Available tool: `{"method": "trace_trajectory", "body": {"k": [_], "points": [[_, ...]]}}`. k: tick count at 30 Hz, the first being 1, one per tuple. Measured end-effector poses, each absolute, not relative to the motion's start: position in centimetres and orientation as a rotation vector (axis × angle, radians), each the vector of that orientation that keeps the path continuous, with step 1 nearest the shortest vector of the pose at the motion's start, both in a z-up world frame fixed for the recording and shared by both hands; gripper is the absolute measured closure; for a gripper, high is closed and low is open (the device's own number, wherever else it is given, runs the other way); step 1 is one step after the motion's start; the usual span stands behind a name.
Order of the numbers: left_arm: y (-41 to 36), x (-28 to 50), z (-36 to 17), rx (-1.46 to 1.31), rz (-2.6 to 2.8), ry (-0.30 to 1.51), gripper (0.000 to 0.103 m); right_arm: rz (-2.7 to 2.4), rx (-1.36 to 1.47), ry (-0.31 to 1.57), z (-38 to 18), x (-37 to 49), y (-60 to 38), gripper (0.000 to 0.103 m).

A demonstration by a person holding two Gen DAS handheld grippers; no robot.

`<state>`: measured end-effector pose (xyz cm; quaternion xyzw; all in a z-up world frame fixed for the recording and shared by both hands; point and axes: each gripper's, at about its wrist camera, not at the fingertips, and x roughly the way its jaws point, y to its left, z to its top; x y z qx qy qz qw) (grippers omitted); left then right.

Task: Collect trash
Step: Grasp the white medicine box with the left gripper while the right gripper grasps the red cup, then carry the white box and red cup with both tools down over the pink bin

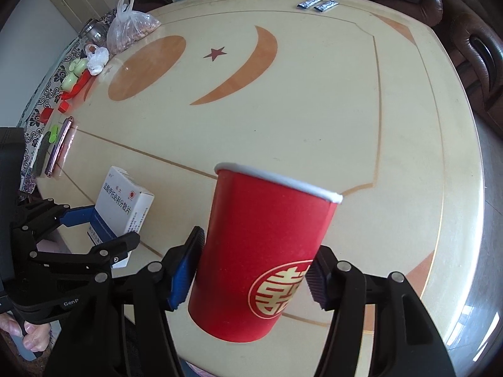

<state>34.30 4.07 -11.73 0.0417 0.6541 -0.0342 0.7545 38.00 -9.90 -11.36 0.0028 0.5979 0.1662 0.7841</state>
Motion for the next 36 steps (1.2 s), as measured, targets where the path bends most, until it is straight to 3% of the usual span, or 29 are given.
{"method": "trace_trajectory", "body": {"k": [11, 22, 36], "points": [[5.3, 27.9, -4.9, 0.118, -0.122, 1.295, 0.041, 0.338, -0.027, 1.192, -5.3, 32.7, -11.8, 0.044], [5.1, 23.6, -2.1, 0.138, -0.146, 1.229, 0.040, 0.346, -0.075, 1.122, -1.5, 25.8, -11.9, 0.044], [4.2, 16.1, -3.1, 0.144, -0.236, 1.196, 0.040, 0.394, -0.091, 1.099, -1.8, 16.4, -11.3, 0.044]]}}
